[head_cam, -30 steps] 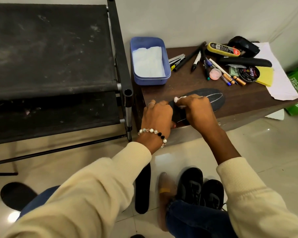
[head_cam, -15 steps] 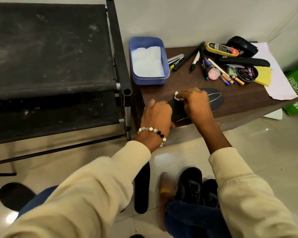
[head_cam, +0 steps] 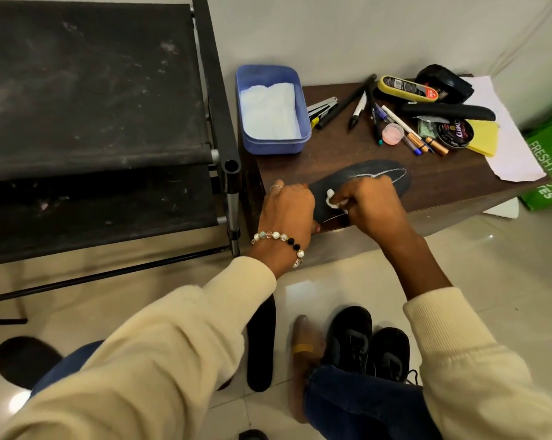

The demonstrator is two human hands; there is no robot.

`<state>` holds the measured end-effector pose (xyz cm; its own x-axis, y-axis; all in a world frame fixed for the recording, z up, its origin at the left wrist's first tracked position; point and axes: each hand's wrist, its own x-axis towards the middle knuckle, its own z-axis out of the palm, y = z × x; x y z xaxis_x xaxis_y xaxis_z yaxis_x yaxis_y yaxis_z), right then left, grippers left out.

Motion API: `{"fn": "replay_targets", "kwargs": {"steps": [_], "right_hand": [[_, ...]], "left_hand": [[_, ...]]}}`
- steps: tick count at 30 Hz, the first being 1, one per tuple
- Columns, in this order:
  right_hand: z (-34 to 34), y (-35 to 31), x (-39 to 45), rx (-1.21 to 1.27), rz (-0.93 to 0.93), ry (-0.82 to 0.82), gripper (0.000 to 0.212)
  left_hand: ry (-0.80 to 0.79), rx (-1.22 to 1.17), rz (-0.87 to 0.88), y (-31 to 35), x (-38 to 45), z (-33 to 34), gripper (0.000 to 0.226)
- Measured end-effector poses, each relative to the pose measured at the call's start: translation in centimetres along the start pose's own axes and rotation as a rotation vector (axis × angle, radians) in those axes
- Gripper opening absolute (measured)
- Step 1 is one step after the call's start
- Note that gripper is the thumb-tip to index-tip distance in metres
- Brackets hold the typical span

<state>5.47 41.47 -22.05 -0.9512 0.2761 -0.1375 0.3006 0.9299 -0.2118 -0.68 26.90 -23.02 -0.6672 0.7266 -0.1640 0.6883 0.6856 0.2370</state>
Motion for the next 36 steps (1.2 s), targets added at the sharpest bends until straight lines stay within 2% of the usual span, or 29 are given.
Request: {"fn": "replay_targets", "kwargs": {"steps": [3,7,9,12,14,15,17,19,20,21,23,26,30,33,36], "right_hand": [[0.3,0.2,1.6,-0.026,0.052,0.095,0.031],[0.8,-0.5,1.8,-0.101,-0.01,0.193,0.032],[0.2,-0.5,1.2,-0.103,-0.057,0.133,0.03],[-1.7,-0.1,-0.3,-0.036,-0.166,-0.04,0.022],[-2.4,0.6,-1.5,-0.008,-0.135,-0.133,0.022],[-2.6,1.2,-2.1,-0.005,-0.059,-0.124,0.023],[-3.0,2.6,-3.0,0.083,0.169,0.063,0.023],[-3.2,3.7,-3.8,0.23,0.348,0.38,0.02],[-3.2,3.9,-4.0,0.292,0.398,0.483,0.019],[-3.0,3.8,-4.2,0.324,0.424,0.502,0.02],[-1.9,3.1,-4.0,0.309,0.385,0.388,0.019],[0.0,1.3,-3.7,0.044,0.202,0.234,0.02],[1.5,-0.9,-3.7,-0.093,0.076,0.232,0.027],[1.7,-0.4,-4.3,-0.012,-0.045,0.275,0.029],[1.2,2.2,-4.2,-0.024,0.082,0.256,0.036]], "left_hand": [[0.001,0.005,0.019,0.1,0.0,-0.2,0.045],[-0.024,-0.033,-0.006,-0.2,0.1,0.1,0.047],[-0.029,-0.05,-0.013,-0.2,0.0,0.0,0.049],[-0.017,-0.064,-0.028,-0.2,-0.3,-0.4,0.05],[0.001,-0.086,-0.042,-0.1,-0.5,-0.5,0.05],[0.009,-0.104,-0.044,0.0,-0.7,-0.6,0.051],[0.021,-0.154,-0.042,0.1,-1.1,-0.7,0.052],[0.028,-0.171,-0.042,0.3,-1.3,-0.8,0.053],[0.024,-0.161,-0.045,0.4,-1.4,-0.8,0.052],[0.017,-0.146,-0.049,0.5,-1.5,-0.9,0.05],[0.008,-0.116,-0.053,0.7,-1.5,-1.0,0.047],[0.0,-0.099,-0.057,0.9,-1.4,-1.2,0.043],[0.009,-0.07,-0.05,1.1,-1.3,-1.1,0.038],[-0.004,-0.079,-0.04,0.9,-1.2,-1.2,0.04],[-0.036,-0.096,-0.029,0.5,-1.2,-1.5,0.045]]}}
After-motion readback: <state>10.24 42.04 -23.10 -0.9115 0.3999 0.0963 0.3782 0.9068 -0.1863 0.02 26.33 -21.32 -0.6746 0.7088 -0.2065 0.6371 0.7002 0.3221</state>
